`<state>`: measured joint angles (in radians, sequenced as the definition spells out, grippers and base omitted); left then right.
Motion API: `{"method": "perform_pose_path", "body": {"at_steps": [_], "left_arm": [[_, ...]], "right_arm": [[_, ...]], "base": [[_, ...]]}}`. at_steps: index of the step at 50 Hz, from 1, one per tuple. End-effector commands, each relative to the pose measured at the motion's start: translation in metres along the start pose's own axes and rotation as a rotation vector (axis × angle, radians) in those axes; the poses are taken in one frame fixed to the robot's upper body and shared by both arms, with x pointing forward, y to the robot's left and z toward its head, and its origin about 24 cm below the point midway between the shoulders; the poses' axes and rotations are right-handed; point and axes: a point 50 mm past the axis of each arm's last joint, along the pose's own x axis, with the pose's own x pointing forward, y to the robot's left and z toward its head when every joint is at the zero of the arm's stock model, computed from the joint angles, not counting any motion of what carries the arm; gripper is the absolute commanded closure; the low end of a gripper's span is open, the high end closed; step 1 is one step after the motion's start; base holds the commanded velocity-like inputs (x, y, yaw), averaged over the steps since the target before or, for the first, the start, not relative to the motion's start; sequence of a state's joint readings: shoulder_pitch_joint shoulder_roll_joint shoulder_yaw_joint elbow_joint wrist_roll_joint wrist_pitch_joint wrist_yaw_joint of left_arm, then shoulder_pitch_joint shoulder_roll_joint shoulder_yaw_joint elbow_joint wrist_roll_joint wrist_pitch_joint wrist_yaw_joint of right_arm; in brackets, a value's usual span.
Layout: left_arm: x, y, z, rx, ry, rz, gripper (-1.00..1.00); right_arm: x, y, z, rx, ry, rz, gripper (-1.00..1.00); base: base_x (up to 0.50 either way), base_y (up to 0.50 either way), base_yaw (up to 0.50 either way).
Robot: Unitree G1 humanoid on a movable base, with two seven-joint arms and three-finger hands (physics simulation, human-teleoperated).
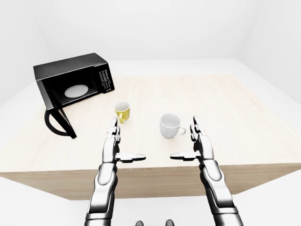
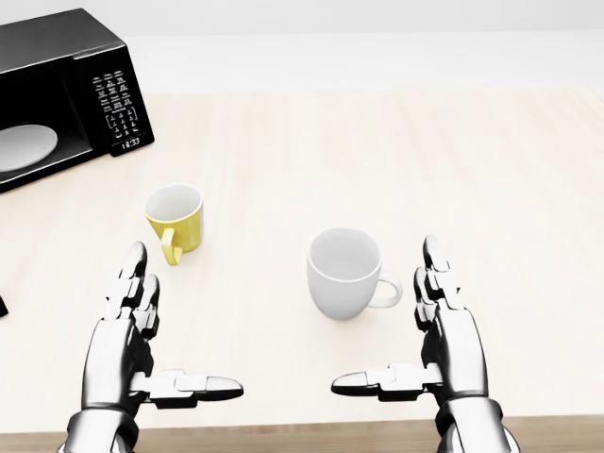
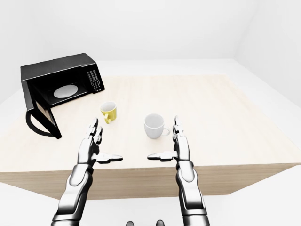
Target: Close the microwave.
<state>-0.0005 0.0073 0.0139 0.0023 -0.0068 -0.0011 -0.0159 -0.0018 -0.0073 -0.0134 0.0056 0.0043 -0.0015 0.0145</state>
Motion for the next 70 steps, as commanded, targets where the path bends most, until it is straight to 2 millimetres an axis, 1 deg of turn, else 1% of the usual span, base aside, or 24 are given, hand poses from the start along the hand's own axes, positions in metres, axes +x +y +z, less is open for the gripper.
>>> {"method": "perform_pose_path", "body": {"at_steps": [1,24,25,28,29,30,31,32,34,35,36,37,38,40,41,42,43,44,45,47,53,61,65,70], "left_arm": [[-0.001,0.006,0.001,0.002,0.0,-0.005,-1.0],[-0.004,0.004,0.001,0.001,-0.001,-0.015,-1.0],[-0.005,0.003,0.002,-0.001,-0.001,-0.016,-1.0],[-0.012,0.002,0.013,-0.007,-0.022,-0.028,-1.0],[-0.018,0.002,0.02,-0.005,-0.039,-0.03,-1.0],[-0.025,0.003,0.032,-0.007,-0.086,-0.032,-1.0],[-0.029,0.004,0.037,-0.008,-0.108,-0.033,-1.0],[-0.029,0.004,0.038,-0.008,-0.11,-0.033,-1.0],[-0.046,0.006,0.059,-0.011,-0.197,-0.03,-1.0],[-0.051,0.006,0.064,-0.007,-0.22,-0.028,-1.0],[-0.06,0.007,0.075,-0.006,-0.26,-0.026,-1.0],[-0.065,0.008,0.08,-0.008,-0.283,-0.026,-1.0],[-0.076,0.011,0.093,-0.019,-0.334,-0.023,-1.0],[-0.09,0.015,0.104,-0.027,-0.375,-0.014,-1.0],[-0.099,0.019,0.114,-0.037,-0.416,-0.006,-1.0],[-0.113,0.024,0.128,-0.043,-0.476,0.003,-1.0],[-0.114,0.024,0.129,-0.041,-0.484,0.005,-1.0],[-0.123,0.028,0.137,-0.05,-0.521,0.012,-1.0],[-0.126,0.03,0.139,-0.06,-0.531,0.01,-1.0],[-0.13,0.036,0.139,-0.077,-0.518,0.019,-1.0],[-0.132,0.037,0.137,-0.098,-0.482,0.012,-1.0],[-0.131,0.036,0.138,-0.086,-0.499,0.017,-1.0],[-0.13,0.036,0.139,-0.08,-0.518,0.017,-1.0],[-0.131,0.037,0.139,-0.093,-0.523,0.015,-1.0]], "right_arm": [[0.0,-0.005,-0.002,-0.01,0.006,0.004,-1.0],[0.001,-0.002,-0.004,-0.01,0.013,0.013,-1.0],[0.001,-0.002,-0.003,-0.01,0.013,0.012,-1.0],[-0.003,-0.001,0.003,-0.014,0.001,0.012,-1.0],[-0.008,0.0,0.011,-0.031,-0.019,0.008,-1.0],[-0.012,0.001,0.016,-0.042,-0.028,0.003,-1.0],[-0.013,0.001,0.019,-0.042,-0.031,0.002,-1.0],[-0.013,0.001,0.019,-0.042,-0.032,0.002,-1.0],[-0.022,0.001,0.036,-0.047,-0.102,-0.01,-1.0],[-0.025,0.0,0.041,-0.054,-0.123,-0.015,-1.0],[-0.032,0.0,0.051,-0.063,-0.166,-0.021,-1.0],[-0.037,0.0,0.057,-0.062,-0.191,-0.023,-1.0],[-0.051,-0.001,0.074,-0.079,-0.261,-0.034,-1.0],[-0.067,-0.001,0.093,-0.101,-0.338,-0.048,-1.0],[-0.077,-0.001,0.104,-0.106,-0.381,-0.056,-1.0],[-0.091,-0.001,0.118,-0.113,-0.44,-0.062,-1.0],[-0.092,-0.001,0.119,-0.113,-0.445,-0.062,-1.0],[-0.099,-0.001,0.127,-0.112,-0.473,-0.064,-1.0],[-0.102,-0.002,0.129,-0.112,-0.485,-0.066,-1.0],[-0.104,-0.003,0.132,-0.118,-0.494,-0.078,-1.0],[-0.112,-0.001,0.141,-0.142,-0.533,-0.087,-1.0],[-0.109,-0.001,0.134,-0.153,-0.501,-0.098,-1.0],[-0.105,-0.001,0.126,-0.151,-0.462,-0.091,-1.0],[-0.106,-0.001,0.126,-0.141,-0.457,-0.08,-1.0]], "base": [[0.0,0.0,0.0],[0.0,0.0,0.0],[0.0,0.0,0.0],[0.0,0.0,0.0],[0.0,0.0,0.0],[0.0,0.0,0.0],[0.0,0.0,0.0],[0.0,0.0,0.0],[0.0,0.0,0.0],[0.0,0.0,0.0],[0.0,0.0,0.0],[0.0,0.0,0.0],[0.0,0.0,0.0],[0.0,0.0,0.0],[0.0,0.0,0.0],[0.0,0.0,0.0],[0.0,0.0,0.0],[0.0,0.0,0.0],[0.0,0.0,0.0],[0.0,0.0,0.0],[0.0,0.0,0.0],[0.0,0.0,0.0],[0.0,0.0,0.0],[0.0,0.0,0.0]]}}
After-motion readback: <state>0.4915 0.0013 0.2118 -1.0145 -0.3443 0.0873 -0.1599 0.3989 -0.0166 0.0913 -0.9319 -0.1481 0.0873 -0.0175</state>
